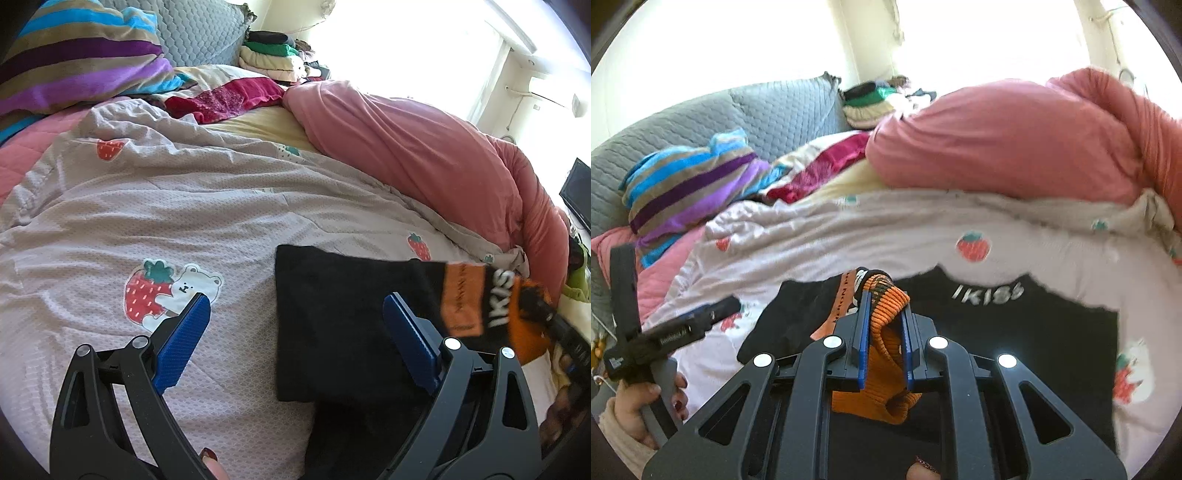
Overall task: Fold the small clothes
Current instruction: 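Grasp the orange cuff of the sock with the right tool and lift, then carry the sock with the right tool onto the shirt chest and open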
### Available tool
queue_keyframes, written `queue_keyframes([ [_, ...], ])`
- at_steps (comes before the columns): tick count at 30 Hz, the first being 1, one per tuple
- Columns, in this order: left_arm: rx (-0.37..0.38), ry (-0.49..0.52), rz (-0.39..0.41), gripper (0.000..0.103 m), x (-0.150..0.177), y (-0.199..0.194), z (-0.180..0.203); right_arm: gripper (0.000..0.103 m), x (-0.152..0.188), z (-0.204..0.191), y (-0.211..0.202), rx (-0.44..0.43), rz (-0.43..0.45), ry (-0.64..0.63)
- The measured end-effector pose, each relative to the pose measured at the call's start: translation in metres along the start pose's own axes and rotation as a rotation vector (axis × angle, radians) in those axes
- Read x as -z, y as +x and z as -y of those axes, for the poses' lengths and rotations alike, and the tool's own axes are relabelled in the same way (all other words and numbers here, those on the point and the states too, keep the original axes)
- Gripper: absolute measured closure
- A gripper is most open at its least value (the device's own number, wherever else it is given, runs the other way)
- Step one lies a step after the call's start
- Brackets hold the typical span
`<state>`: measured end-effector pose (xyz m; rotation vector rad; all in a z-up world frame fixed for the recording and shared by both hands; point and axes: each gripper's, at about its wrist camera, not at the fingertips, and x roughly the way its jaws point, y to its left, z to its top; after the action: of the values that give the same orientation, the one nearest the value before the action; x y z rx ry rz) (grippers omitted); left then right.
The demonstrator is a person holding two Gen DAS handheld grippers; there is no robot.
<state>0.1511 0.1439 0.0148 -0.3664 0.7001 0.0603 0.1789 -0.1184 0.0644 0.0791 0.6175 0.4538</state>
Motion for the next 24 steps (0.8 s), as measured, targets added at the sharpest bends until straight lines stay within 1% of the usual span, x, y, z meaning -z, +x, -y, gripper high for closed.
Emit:
queue_keyframes([
  [5, 0.001, 0.002, 0.0, 0.015, 0.0, 0.0, 0.0, 0.09, -0.009, 0.018, -0.013, 0.058, 0.038, -0.01],
  [10, 0.006, 0.017, 0.005, 0.015, 0.001, 0.0, 0.004, 0.09, -0.009, 0.038, -0.021, 0.116, 0.05, -0.003],
  [12, 0.007, 0.022, 0.003, 0.015, 0.001, 0.001, 0.005, 0.09, -0.006, 0.048, -0.023, 0.148, 0.052, 0.002],
  [19, 0.009, 0.064, -0.002, 0.015, 0.004, 0.004, 0.017, 0.091, 0.007, 0.076, -0.025, 0.209, 0.036, 0.044],
  [24, 0.013, 0.105, -0.01, 0.015, 0.009, 0.008, 0.029, 0.091, 0.016, 0.088, -0.023, 0.229, 0.022, 0.067],
])
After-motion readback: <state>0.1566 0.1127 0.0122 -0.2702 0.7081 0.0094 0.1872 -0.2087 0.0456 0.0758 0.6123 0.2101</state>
